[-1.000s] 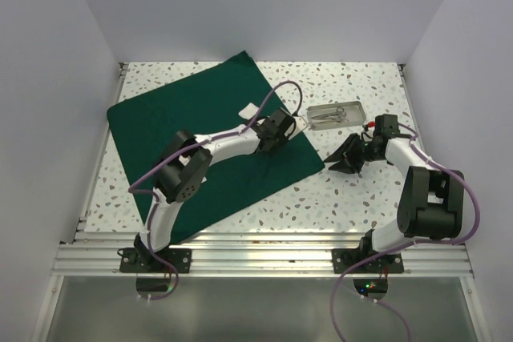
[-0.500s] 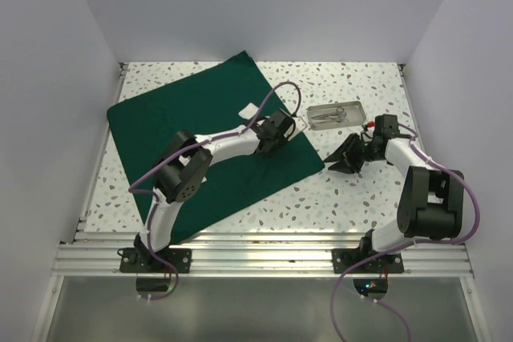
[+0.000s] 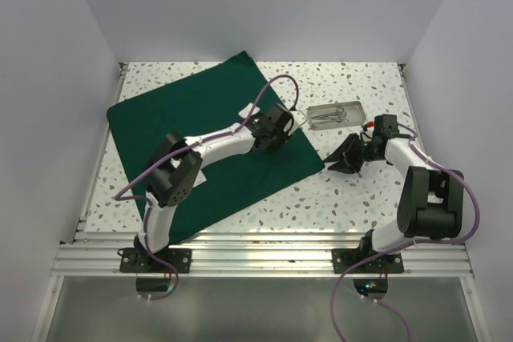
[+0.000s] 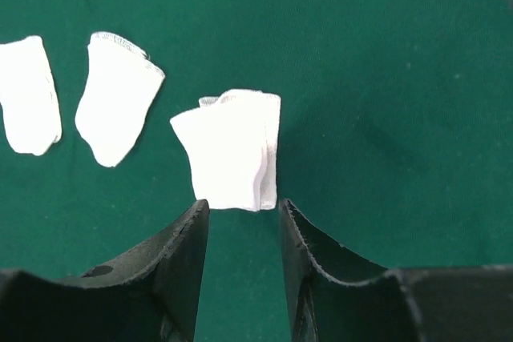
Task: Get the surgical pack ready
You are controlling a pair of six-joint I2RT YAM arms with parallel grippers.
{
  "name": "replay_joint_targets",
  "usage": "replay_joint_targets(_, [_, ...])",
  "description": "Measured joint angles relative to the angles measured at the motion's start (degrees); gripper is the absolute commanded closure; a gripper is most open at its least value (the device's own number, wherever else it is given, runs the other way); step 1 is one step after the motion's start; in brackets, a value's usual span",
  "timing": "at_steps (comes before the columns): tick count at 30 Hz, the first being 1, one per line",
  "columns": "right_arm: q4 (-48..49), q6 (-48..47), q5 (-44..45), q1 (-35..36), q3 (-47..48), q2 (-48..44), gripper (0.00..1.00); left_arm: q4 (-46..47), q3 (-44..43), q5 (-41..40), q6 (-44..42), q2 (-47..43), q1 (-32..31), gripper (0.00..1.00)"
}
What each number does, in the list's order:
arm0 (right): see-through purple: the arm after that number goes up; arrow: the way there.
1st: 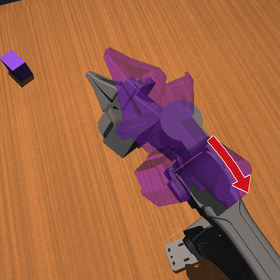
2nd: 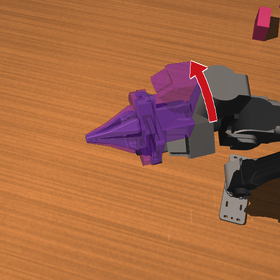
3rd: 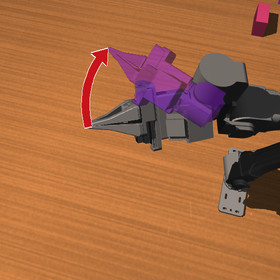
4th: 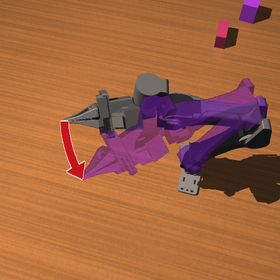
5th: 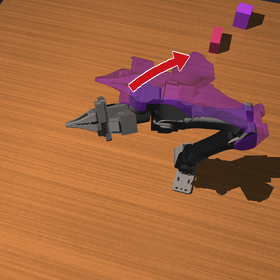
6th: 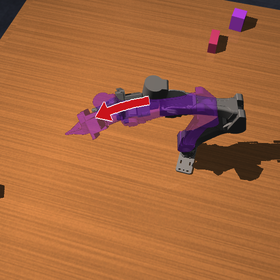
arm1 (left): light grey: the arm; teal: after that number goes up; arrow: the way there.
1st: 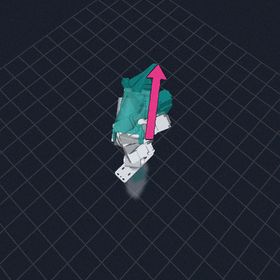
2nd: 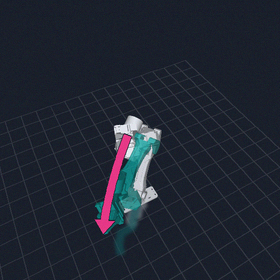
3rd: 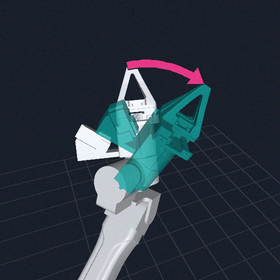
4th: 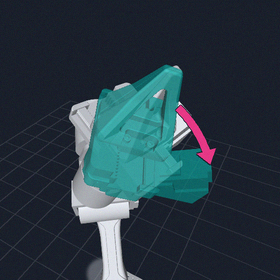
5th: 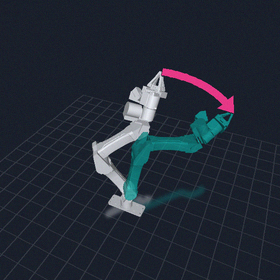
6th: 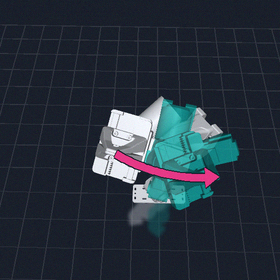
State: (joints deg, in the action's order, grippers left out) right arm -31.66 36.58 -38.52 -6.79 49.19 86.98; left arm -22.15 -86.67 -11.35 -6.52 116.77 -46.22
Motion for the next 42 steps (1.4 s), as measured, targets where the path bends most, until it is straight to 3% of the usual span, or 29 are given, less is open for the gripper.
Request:
replay_joint_targets(8, [-0.02,0.0,0.0,0.02,0.0,0.0,0.62,-1.05,-5.16,0.26,0.52,3.8,0.0,0.54])
replay_joint_targets(29, [0.0,0.0,0.0,0.02,0.0,0.04,0.62,-1.01,-5.16,-1.46,0.48,7.5,0.0,0.55])
replay_joint_targets(42, [0.0,0.0,0.0,0.15,0.0,0.04,0.62,-0.2,-5.16,-0.44,0.52,7.98,0.02,0.8])
